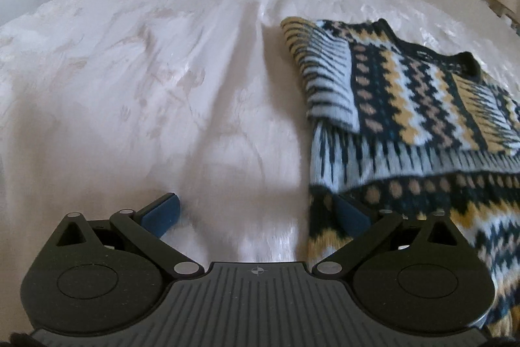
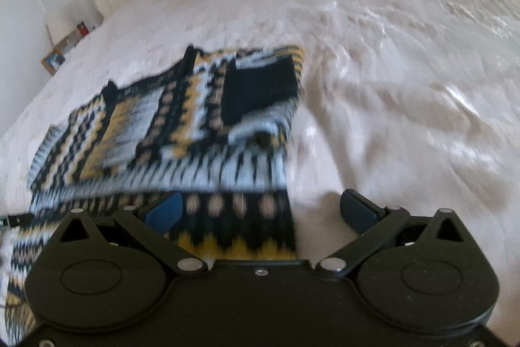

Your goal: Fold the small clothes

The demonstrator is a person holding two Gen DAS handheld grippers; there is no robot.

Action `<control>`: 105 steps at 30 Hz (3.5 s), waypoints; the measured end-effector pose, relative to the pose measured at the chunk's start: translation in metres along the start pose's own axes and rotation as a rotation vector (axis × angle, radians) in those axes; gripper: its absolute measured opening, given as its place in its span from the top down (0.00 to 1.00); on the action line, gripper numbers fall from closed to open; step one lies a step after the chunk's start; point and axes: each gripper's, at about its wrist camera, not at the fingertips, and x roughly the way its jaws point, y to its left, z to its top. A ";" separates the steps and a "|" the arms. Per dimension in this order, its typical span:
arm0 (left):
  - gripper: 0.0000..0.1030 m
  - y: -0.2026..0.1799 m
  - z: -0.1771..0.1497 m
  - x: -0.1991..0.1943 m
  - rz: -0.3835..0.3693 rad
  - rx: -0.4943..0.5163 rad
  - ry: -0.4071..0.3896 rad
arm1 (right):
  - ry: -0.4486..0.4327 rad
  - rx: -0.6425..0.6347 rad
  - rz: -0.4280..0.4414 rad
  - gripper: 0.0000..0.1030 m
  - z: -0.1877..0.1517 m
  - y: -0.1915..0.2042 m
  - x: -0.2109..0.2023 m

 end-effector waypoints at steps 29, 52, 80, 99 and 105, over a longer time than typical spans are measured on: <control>0.24 0.017 -0.093 -0.122 -0.292 -0.026 0.232 | 0.170 0.073 0.188 0.00 -0.063 0.010 -0.123; 0.23 0.050 -0.062 -0.297 -0.344 0.039 -0.012 | -0.067 -0.059 0.397 0.00 -0.046 0.075 -0.284; 0.24 -0.012 -0.149 -0.124 -0.364 0.125 0.379 | 0.364 0.000 0.193 0.00 -0.124 0.045 -0.123; 0.24 -0.040 -0.142 -0.112 -0.472 0.192 0.388 | 0.443 -0.033 0.212 0.00 -0.124 0.048 -0.090; 0.38 -0.039 -0.141 -0.106 -0.478 0.156 0.373 | 0.437 0.007 0.241 0.00 -0.122 0.041 -0.092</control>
